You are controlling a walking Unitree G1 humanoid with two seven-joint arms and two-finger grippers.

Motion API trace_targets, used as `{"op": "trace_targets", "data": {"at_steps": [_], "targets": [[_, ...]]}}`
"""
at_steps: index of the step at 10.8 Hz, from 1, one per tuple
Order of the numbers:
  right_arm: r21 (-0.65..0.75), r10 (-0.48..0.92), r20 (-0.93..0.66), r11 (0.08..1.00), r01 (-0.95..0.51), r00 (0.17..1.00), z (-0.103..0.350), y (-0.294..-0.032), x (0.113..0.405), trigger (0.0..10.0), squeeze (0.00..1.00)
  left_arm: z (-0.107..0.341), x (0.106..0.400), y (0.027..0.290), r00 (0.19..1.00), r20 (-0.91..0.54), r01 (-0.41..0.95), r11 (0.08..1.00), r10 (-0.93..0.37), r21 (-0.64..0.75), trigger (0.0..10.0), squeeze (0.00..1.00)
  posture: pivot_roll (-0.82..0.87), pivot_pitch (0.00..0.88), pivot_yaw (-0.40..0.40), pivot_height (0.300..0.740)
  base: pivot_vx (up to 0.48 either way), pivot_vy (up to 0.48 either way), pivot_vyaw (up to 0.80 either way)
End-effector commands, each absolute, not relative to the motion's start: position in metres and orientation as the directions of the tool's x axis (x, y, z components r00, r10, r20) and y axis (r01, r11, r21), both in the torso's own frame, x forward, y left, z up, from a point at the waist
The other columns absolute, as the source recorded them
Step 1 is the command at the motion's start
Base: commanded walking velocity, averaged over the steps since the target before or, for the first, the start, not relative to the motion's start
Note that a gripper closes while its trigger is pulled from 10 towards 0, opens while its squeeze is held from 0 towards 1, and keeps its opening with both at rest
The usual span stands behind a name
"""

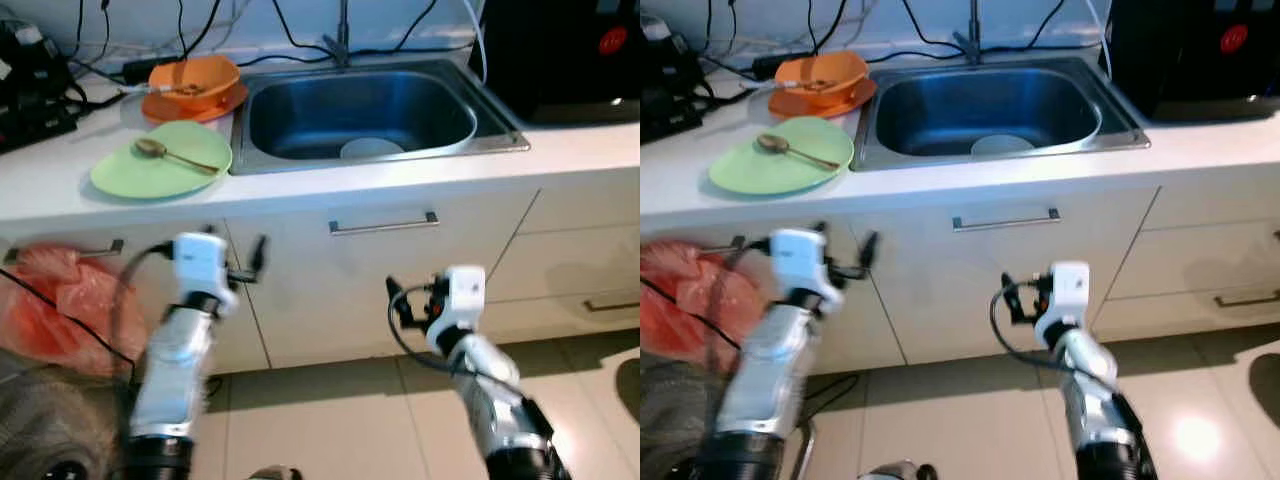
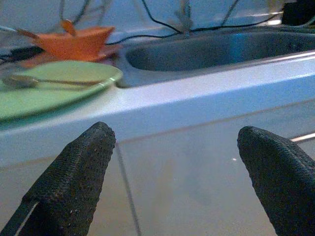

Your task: Kitchen organization

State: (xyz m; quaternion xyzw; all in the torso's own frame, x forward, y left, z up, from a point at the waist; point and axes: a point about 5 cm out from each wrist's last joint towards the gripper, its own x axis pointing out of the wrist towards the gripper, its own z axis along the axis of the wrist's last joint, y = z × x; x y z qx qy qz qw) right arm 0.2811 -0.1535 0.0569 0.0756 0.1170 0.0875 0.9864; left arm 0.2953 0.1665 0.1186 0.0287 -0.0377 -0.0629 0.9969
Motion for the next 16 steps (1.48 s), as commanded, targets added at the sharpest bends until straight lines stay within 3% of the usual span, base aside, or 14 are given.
{"op": "trace_targets", "data": {"at_steps": [1,3,4,8,13,16], "targets": [[0.116,0.12,-0.195,0.988,-0.099,0.973,0.066,-0.157,0.283,10.0,0.0,0.131,0.297,0.168,0.987,0.099,0.12,0.989,-0.128,0.081,10.0,0.0,0.1,0.0,0.126,0.74,0.0,0.0,0.0],[0.238,0.087,-0.142,0.97,-0.051,0.986,0.08,-0.154,0.281,10.0,0.0,0.135,0.304,0.162,0.988,0.1,0.111,0.991,-0.118,0.078,10.0,0.0,0.09,0.0,0.114,0.74,0.0,0.0,0.0],[0.108,0.093,-0.116,0.991,-0.08,0.989,0.087,-0.152,0.28,10.0,0.0,0.138,0.302,0.157,0.988,0.118,0.09,0.994,-0.096,0.055,10.0,0.0,0.09,0.0,0.099,0.74,0.0,0.0,0.0],[0.086,0.076,-0.063,0.994,-0.07,0.995,0.112,-0.154,0.306,10.0,0.0,0.161,0.308,0.147,0.975,0.21,0.06,0.998,-0.066,0.035,10.0,0.0,0.13,0.0,0.03,0.74,0.0,0.0,0.2],[0.183,0.039,0.019,0.982,-0.042,0.999,0.132,-0.145,0.302,10.0,0.0,0.194,0.32,0.139,0.95,0.286,0.13,0.991,-0.129,0.015,10.0,0.0,0.12,0.0,0.074,0.74,0.0,0.0,0.0],[0.067,0.068,0.105,0.995,-0.075,0.992,0.156,-0.136,0.297,10.0,0.0,0.205,0.32,0.14,0.939,0.316,0.14,0.99,-0.136,0.011,10.0,0.0,0.11,0.0,0.094,0.74,0.0,0.0,0.0]]}}
